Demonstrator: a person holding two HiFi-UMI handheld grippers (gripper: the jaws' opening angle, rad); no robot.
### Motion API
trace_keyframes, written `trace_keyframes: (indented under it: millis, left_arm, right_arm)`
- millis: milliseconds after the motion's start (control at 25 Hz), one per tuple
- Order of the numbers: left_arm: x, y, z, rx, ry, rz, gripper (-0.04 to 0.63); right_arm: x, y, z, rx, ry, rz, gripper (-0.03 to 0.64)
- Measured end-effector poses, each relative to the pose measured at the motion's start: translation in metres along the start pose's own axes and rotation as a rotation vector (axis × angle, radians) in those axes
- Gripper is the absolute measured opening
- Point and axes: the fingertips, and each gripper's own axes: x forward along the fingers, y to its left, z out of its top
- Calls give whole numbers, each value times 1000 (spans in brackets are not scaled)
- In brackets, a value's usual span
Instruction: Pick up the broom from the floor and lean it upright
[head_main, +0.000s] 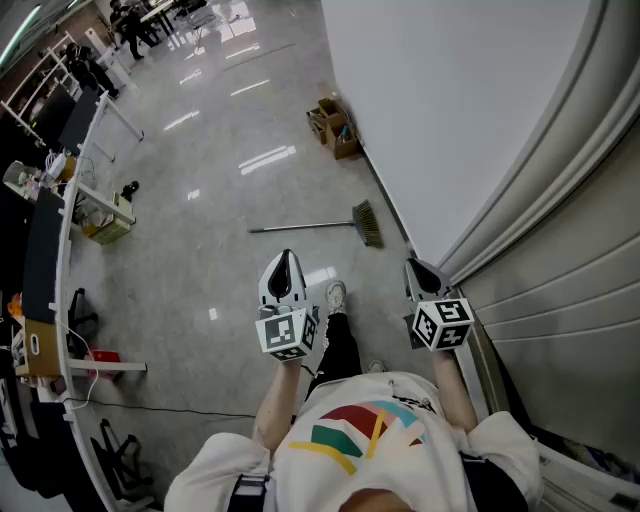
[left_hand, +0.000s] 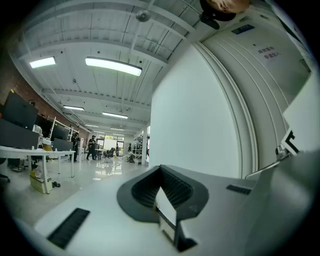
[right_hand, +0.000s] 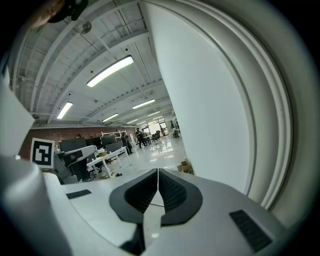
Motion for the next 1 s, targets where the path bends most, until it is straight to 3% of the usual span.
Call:
trace_keyframes:
  millis: [280,560,800,1000]
  left_arm:
    - [89,32,-42,-82,33,-15,44]
    - [218,92,-22,-59,6,-66,44]
    - [319,164,-9,-45,39,-68,44]
    - [388,205,-21,-49,73,-81,44]
  right_arm:
    - [72,-26,2,-54,70,-33,14]
    - [202,-26,64,-100,86,-42,14]
    - [333,0,130,-29,47,100,14]
    - [412,-6,152,-4,36,106,15]
